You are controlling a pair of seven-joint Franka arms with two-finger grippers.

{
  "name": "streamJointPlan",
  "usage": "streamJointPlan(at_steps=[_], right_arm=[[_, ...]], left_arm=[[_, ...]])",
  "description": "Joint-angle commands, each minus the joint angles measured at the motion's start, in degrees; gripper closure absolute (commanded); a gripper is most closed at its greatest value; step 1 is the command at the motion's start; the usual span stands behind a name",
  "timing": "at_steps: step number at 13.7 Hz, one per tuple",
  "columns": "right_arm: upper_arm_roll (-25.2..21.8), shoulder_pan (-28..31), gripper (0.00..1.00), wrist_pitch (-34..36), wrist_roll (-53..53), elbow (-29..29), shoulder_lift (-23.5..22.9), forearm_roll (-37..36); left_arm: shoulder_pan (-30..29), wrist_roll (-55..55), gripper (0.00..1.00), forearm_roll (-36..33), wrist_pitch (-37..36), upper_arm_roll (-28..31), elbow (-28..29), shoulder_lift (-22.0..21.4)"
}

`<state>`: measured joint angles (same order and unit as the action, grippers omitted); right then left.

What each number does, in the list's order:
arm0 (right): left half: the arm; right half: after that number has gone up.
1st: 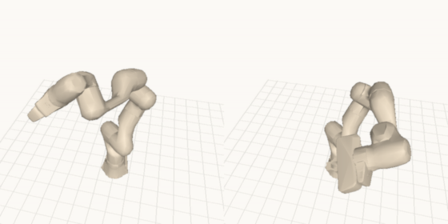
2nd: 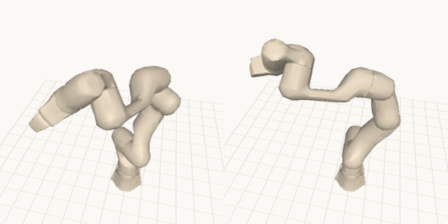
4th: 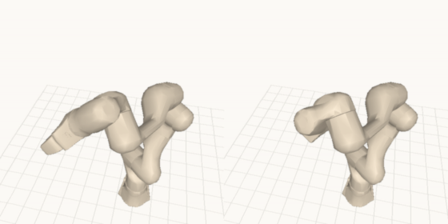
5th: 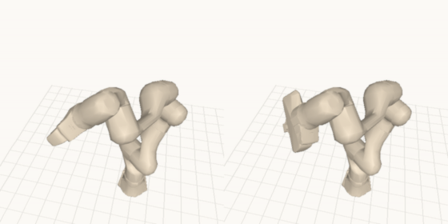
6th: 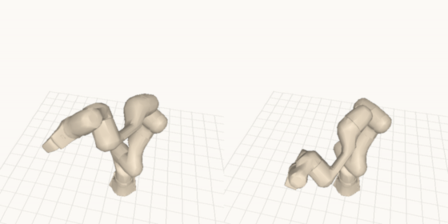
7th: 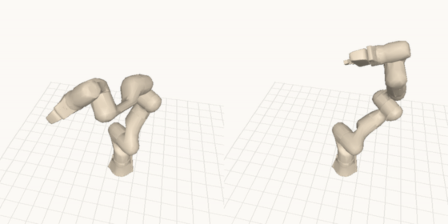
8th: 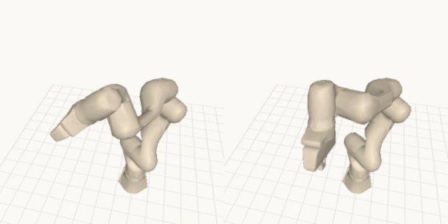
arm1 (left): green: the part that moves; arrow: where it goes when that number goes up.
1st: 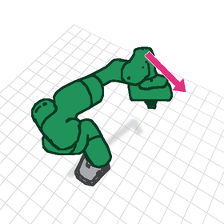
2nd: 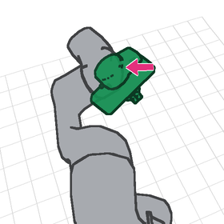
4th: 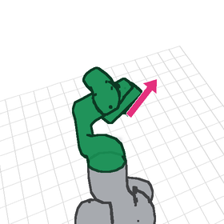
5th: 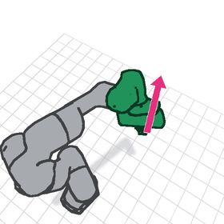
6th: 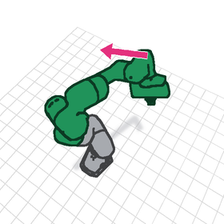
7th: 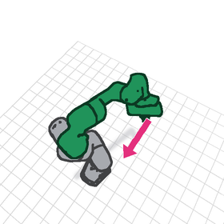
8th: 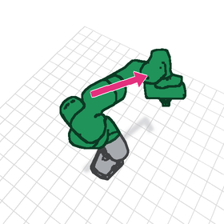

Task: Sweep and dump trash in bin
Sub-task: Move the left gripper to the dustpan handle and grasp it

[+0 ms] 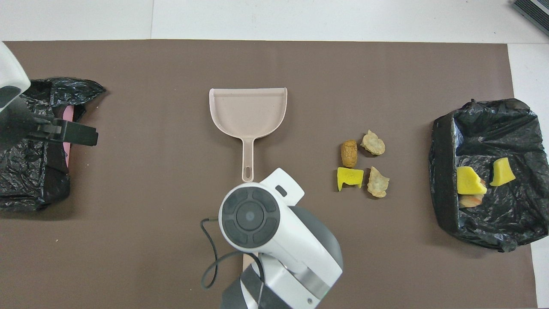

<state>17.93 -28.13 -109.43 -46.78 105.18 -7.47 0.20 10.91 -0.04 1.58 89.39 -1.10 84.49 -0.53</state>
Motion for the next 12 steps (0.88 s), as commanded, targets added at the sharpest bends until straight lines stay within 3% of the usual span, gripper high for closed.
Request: streamJointPlan(at_steps=[1, 4, 9, 12], right_arm=[[0.17, -2.79, 0.0, -1.49, -1.38, 11.6, 8.86, 6.01], [0.17, -6.74, 0.0, -4.38, -1.38, 18.37, 13.26, 12.53], [0.17, -14.57, 0.0, -13.87, -5.95, 26.99, 12.75, 13.07], [0.17, -16.78, 0.0, -16.86, -8.14, 28.76, 11.88, 13.07]], left_arm=[[3.05, 2.49, 0.0, -0.97, 5.52, 0.49, 2.0, 3.85], [5.95, 4.69, 0.0, -1.06, 12.97, 0.4, 5.76, 5.89], [15.69, 15.22, 0.0, -2.97, 20.55, 0.49, 7.97, 14.66], [20.19, 23.49, 0.0, -4.66, 25.83, 0.4, 8.24, 19.59]])
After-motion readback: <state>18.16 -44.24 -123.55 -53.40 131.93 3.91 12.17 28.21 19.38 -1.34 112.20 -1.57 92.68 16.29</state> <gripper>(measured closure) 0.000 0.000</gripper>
